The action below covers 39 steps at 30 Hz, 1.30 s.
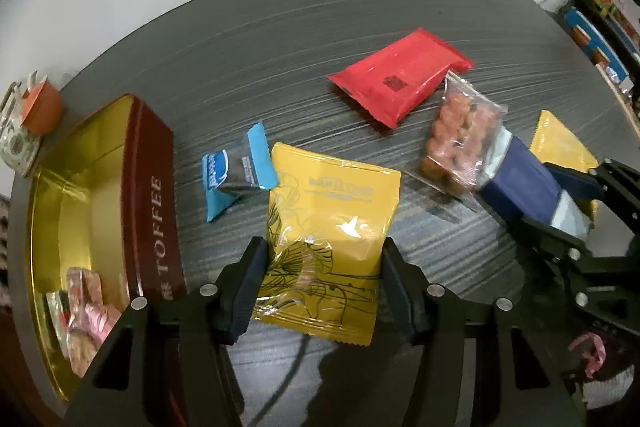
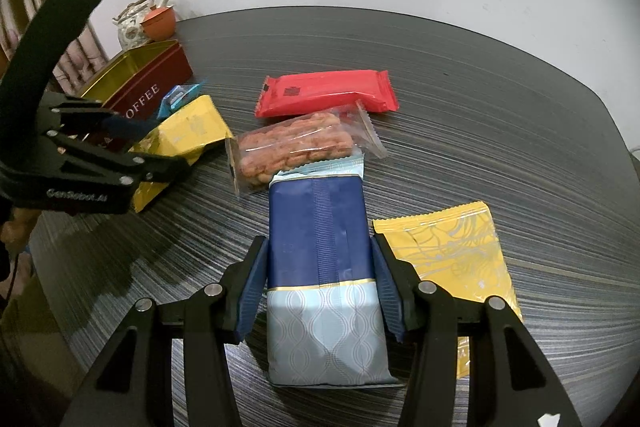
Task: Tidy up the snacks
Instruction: 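Carry the yellow packet over the tin with left while right holds the blue box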
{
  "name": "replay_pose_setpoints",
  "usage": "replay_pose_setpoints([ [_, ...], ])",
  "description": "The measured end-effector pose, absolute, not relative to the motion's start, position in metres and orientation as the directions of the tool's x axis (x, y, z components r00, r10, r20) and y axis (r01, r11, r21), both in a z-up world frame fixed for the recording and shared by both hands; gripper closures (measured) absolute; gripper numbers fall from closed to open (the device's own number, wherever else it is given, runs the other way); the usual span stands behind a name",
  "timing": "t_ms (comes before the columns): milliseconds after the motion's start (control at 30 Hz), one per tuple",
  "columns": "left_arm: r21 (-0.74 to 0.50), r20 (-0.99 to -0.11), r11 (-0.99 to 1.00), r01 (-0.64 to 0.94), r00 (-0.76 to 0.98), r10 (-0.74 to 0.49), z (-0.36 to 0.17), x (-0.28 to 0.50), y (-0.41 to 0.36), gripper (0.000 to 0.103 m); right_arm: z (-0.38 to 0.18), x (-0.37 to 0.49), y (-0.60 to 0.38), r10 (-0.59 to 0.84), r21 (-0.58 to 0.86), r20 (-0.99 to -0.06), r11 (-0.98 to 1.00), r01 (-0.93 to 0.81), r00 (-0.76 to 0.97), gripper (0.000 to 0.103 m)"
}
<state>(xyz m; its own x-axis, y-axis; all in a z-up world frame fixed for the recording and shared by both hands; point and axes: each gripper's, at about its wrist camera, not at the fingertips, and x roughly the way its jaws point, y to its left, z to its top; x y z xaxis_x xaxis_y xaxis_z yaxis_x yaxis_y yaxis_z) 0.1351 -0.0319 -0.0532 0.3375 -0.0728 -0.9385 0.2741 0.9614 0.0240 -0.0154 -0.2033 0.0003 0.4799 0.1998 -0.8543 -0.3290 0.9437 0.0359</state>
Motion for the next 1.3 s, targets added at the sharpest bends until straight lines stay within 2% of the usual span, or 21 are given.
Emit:
replay_pose_setpoints([
  [567, -0.055, -0.898, 0.971, 0.234, 0.414, -0.151, -0.004, 0.103, 0.007, 0.046, -0.001, -0.013, -0.196, 0.158, -0.003, -0.862, 0.949, -0.316, 0.482, 0.055],
  [767, -0.042, -0.884, 0.984, 0.172, 0.452, -0.117, 0.02, 0.089, 0.029, 0.046, -0.002, -0.012, -0.194, 0.146, -0.014, -0.864, 0.949, -0.314, 0.482, 0.055],
  [1300, 0.007, -0.892, 0.999, -0.043, 0.452, 0.026, 0.006, 0.084, 0.126, 0.046, -0.002, -0.012, -0.195, 0.14, -0.023, -0.863, 0.949, -0.315, 0.485, 0.055],
])
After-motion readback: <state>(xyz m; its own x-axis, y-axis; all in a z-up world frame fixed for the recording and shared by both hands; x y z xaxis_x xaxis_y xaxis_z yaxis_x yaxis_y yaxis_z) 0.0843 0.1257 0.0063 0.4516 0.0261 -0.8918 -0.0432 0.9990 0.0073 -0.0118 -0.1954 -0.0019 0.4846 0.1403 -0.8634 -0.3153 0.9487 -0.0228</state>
